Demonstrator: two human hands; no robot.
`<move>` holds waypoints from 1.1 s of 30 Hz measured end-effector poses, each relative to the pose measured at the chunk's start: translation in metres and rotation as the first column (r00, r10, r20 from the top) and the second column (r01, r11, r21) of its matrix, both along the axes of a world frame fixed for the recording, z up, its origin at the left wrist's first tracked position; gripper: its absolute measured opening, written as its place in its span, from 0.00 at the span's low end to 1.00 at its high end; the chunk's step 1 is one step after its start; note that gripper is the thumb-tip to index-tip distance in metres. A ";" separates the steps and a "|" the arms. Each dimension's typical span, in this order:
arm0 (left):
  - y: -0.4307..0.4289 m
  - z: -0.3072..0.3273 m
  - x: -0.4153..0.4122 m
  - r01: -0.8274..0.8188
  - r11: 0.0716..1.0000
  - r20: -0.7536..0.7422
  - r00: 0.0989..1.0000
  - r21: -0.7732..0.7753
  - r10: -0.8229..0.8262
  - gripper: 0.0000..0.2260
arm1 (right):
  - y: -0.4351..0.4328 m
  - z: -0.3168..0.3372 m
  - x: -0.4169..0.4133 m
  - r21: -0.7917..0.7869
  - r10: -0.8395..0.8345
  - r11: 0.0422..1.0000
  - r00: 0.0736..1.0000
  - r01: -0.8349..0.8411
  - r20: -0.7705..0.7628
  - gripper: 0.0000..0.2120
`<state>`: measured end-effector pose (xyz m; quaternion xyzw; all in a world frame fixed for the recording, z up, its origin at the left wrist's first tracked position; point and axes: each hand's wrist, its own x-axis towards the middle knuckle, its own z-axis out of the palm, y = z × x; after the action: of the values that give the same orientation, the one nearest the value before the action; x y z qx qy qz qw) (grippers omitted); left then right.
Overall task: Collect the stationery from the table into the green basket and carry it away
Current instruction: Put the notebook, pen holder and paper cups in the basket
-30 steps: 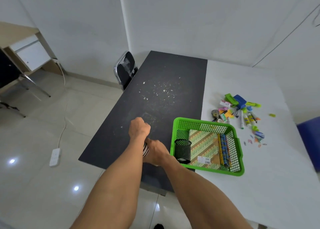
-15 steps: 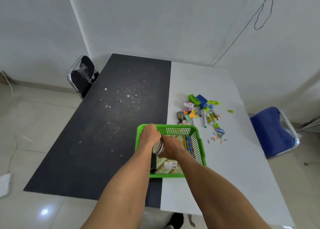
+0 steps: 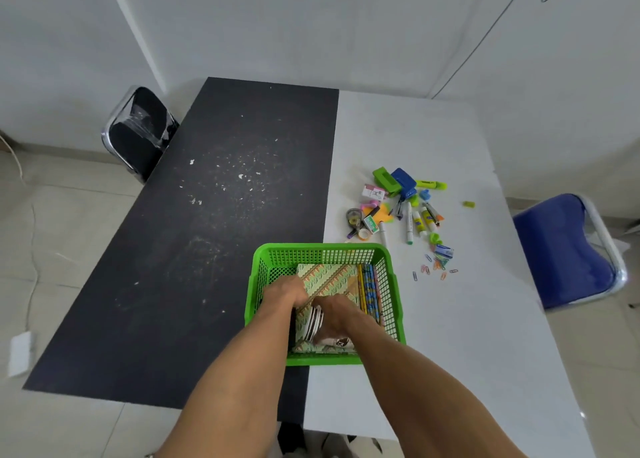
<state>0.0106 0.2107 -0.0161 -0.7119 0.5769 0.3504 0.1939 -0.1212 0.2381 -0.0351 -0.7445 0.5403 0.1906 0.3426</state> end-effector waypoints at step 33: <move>0.013 -0.032 0.018 0.073 0.994 0.014 0.997 0.082 -0.075 0.17 | 0.022 -0.006 0.026 0.142 -0.186 0.974 0.980 0.174 0.074 0.34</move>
<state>0.0282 0.2233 -0.0484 -0.6845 0.5866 0.3600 0.2404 -0.0955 0.2604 -0.0415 -0.6751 0.5761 0.1624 0.4313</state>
